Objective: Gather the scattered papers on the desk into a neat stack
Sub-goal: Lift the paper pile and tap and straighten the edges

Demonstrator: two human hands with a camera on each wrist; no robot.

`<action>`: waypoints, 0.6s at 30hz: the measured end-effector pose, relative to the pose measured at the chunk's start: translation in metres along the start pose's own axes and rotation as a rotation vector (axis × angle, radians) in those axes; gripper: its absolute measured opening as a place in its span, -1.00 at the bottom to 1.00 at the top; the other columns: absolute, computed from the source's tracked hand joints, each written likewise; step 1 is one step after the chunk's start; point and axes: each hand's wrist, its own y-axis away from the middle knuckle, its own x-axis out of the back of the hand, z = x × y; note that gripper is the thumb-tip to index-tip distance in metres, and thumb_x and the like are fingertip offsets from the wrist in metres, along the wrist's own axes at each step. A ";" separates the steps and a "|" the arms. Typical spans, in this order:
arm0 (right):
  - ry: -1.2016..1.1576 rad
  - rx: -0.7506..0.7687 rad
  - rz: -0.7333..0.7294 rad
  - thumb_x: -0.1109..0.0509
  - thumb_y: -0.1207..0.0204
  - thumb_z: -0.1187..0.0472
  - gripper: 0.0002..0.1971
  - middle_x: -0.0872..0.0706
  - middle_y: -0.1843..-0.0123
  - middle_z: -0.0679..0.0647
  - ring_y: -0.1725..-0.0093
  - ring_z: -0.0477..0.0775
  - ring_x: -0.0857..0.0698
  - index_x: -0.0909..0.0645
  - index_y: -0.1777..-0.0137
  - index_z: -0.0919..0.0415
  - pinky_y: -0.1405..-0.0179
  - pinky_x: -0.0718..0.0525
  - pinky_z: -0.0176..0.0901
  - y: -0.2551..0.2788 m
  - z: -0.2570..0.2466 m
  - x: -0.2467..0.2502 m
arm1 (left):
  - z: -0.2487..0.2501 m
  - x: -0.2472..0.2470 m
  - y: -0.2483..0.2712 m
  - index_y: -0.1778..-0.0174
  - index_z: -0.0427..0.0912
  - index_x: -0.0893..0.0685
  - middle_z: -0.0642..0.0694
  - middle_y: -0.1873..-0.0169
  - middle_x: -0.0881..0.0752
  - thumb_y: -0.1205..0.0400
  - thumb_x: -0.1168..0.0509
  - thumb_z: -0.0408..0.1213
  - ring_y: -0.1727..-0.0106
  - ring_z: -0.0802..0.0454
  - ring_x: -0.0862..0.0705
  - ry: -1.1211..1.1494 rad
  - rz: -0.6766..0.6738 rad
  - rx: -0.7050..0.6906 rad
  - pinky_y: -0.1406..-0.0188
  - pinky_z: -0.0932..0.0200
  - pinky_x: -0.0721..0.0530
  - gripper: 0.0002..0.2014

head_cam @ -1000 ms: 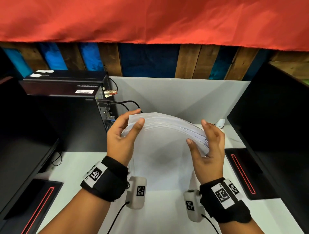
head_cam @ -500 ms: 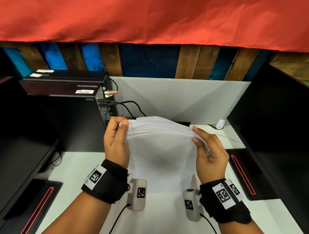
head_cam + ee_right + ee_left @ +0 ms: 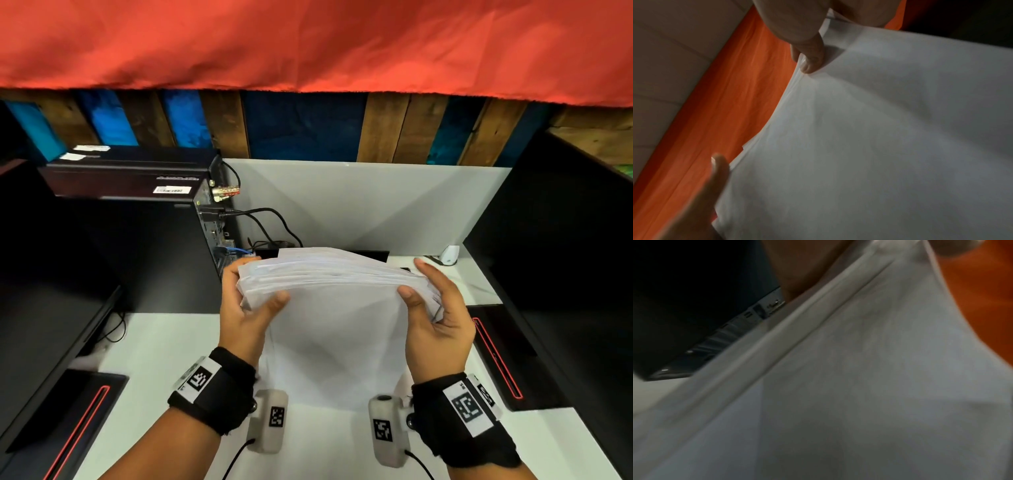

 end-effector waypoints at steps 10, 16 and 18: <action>-0.269 -0.480 -0.271 -0.71 -0.03 0.10 -0.38 -0.82 -0.08 0.06 -0.11 0.06 -0.78 -0.69 -0.16 0.11 -0.05 -0.75 -0.16 -0.010 0.026 0.023 | -0.030 0.015 0.000 0.03 -0.14 -0.74 -0.10 0.14 -0.85 -0.32 -0.47 -0.69 0.09 -0.05 -0.83 -0.048 -0.033 0.371 0.14 0.14 -0.80 -0.58; -0.121 -0.533 -0.241 -0.66 -0.13 0.51 -0.51 -0.82 0.08 -0.05 0.10 -0.17 -0.81 -0.69 0.02 0.04 0.24 -0.70 -0.47 0.001 0.045 0.016 | -0.013 0.003 -0.002 0.01 -0.15 -0.74 -0.10 0.10 -0.85 -0.35 -0.50 -0.61 0.08 -0.04 -0.82 -0.072 -0.040 0.313 0.13 0.13 -0.81 -0.63; -0.143 -0.442 -0.184 -0.64 -0.19 0.50 -0.51 -0.83 0.04 -0.08 0.06 -0.23 -0.79 -0.69 -0.06 0.05 0.10 -0.71 -0.44 0.001 0.038 0.010 | -0.004 -0.002 -0.004 -0.04 -0.14 -0.72 -0.08 0.07 -0.84 -0.37 -0.51 -0.59 0.07 0.01 -0.82 -0.059 -0.031 0.249 0.18 0.19 -0.79 -0.61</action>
